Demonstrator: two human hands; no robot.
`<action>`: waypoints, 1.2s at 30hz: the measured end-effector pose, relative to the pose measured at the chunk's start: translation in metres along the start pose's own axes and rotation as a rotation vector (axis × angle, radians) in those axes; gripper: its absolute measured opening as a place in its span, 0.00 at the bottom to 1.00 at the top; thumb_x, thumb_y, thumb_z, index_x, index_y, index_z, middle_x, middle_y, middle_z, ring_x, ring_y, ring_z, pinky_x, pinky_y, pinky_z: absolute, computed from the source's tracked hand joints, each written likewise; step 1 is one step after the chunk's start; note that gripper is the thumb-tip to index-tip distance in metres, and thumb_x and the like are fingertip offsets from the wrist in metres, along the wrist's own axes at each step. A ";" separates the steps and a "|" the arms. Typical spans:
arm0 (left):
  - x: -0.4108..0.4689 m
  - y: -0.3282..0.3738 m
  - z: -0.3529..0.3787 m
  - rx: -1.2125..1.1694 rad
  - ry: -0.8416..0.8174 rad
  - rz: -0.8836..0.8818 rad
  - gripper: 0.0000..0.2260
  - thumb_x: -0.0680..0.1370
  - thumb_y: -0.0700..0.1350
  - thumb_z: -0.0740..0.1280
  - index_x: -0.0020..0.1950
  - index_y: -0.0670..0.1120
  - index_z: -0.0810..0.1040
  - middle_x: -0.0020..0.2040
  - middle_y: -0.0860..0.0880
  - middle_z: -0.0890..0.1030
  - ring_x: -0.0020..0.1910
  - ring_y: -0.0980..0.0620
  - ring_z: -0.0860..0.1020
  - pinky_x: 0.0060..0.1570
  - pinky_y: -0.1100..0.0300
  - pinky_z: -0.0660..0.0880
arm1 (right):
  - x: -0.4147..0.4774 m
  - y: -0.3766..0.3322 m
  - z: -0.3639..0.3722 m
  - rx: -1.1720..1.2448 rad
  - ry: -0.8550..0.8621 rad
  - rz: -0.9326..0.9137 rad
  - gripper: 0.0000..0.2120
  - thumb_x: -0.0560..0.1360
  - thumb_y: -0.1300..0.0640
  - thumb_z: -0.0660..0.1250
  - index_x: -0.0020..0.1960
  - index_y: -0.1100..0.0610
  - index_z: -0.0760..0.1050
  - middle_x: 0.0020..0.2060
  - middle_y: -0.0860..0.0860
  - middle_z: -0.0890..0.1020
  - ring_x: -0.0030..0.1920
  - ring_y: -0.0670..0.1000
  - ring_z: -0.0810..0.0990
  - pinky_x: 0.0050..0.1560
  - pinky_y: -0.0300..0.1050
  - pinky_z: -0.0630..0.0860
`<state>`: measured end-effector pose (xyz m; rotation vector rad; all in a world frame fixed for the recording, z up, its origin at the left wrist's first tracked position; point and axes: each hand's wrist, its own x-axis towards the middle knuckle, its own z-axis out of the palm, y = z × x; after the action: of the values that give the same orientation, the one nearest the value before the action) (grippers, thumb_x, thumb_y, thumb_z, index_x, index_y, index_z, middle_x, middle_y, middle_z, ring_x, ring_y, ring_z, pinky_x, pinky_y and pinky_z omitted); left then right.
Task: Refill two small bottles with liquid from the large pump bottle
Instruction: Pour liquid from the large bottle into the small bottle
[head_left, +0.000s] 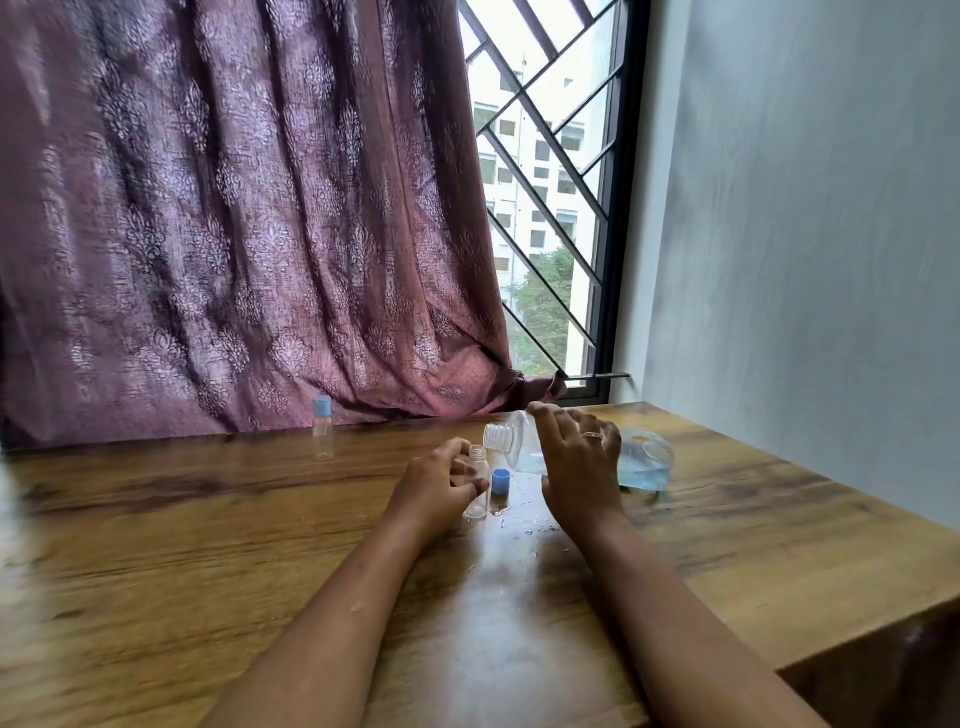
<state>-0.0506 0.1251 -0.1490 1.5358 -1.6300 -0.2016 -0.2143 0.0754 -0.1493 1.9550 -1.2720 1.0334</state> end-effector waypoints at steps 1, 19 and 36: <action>0.000 0.000 0.000 0.000 -0.001 0.000 0.18 0.72 0.48 0.72 0.60 0.49 0.74 0.54 0.49 0.82 0.46 0.55 0.78 0.53 0.57 0.77 | 0.000 -0.001 0.000 0.005 -0.003 0.000 0.40 0.50 0.68 0.71 0.61 0.51 0.68 0.52 0.48 0.80 0.52 0.56 0.79 0.54 0.57 0.72; 0.000 0.001 0.000 -0.021 -0.023 -0.017 0.15 0.73 0.47 0.72 0.58 0.49 0.75 0.54 0.49 0.82 0.48 0.56 0.77 0.47 0.65 0.70 | 0.003 -0.004 -0.006 0.009 -0.005 0.007 0.40 0.52 0.72 0.67 0.61 0.50 0.68 0.55 0.48 0.80 0.56 0.56 0.78 0.56 0.54 0.61; 0.001 0.000 0.002 -0.008 -0.008 -0.020 0.15 0.73 0.46 0.72 0.59 0.48 0.75 0.53 0.48 0.82 0.48 0.56 0.78 0.46 0.65 0.70 | 0.004 -0.005 -0.012 -0.006 -0.012 0.000 0.38 0.54 0.71 0.65 0.62 0.50 0.69 0.56 0.48 0.80 0.57 0.56 0.77 0.58 0.52 0.59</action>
<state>-0.0517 0.1237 -0.1496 1.5476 -1.6185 -0.2252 -0.2123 0.0854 -0.1399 1.9596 -1.2800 1.0174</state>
